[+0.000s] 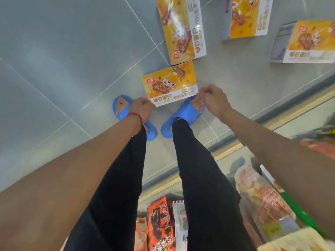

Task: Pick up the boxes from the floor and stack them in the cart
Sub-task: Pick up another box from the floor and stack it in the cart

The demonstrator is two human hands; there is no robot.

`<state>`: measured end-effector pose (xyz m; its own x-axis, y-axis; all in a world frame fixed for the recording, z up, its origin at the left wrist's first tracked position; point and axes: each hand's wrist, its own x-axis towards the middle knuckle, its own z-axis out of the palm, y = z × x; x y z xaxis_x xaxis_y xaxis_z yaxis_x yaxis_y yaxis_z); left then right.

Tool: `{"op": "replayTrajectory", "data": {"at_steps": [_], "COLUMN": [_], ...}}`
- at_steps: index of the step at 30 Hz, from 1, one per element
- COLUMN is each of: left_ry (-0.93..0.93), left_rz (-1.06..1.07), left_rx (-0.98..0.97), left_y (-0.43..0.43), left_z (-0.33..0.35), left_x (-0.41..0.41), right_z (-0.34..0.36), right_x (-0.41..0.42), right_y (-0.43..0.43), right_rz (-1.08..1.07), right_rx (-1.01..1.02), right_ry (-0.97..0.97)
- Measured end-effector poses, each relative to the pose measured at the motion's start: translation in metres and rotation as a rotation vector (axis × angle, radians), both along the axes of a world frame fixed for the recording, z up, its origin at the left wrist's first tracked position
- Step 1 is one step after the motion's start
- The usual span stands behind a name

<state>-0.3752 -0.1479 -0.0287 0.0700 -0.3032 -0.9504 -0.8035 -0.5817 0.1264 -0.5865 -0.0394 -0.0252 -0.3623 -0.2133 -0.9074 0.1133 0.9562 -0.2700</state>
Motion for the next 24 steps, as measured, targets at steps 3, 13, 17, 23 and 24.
{"op": "replayTrajectory", "data": {"at_steps": [3, 13, 17, 23, 24], "left_ry": [-0.019, 0.005, 0.087, 0.150, 0.155], "left_rz": [0.040, 0.484, 0.719, 0.750, 0.747], "left_rx": [-0.034, -0.158, -0.079, -0.007, -0.002], "left_y": [-0.007, -0.021, -0.021, -0.017, -0.017], "left_z": [-0.060, -0.245, -0.239, -0.190, -0.180], "left_x": [0.001, -0.006, -0.014, -0.016, -0.013], "right_z": [-0.066, -0.218, -0.231, -0.185, -0.171], "right_x": [-0.003, 0.005, 0.004, 0.016, 0.019], "right_y": [-0.007, -0.032, -0.038, -0.023, -0.020], "right_rz": [0.015, -0.275, -0.275, -0.309, -0.309], "right_rx": [0.011, -0.110, -0.139, -0.043, -0.033], "right_ry": [0.032, 0.032, -0.025, -0.002, 0.003]}}
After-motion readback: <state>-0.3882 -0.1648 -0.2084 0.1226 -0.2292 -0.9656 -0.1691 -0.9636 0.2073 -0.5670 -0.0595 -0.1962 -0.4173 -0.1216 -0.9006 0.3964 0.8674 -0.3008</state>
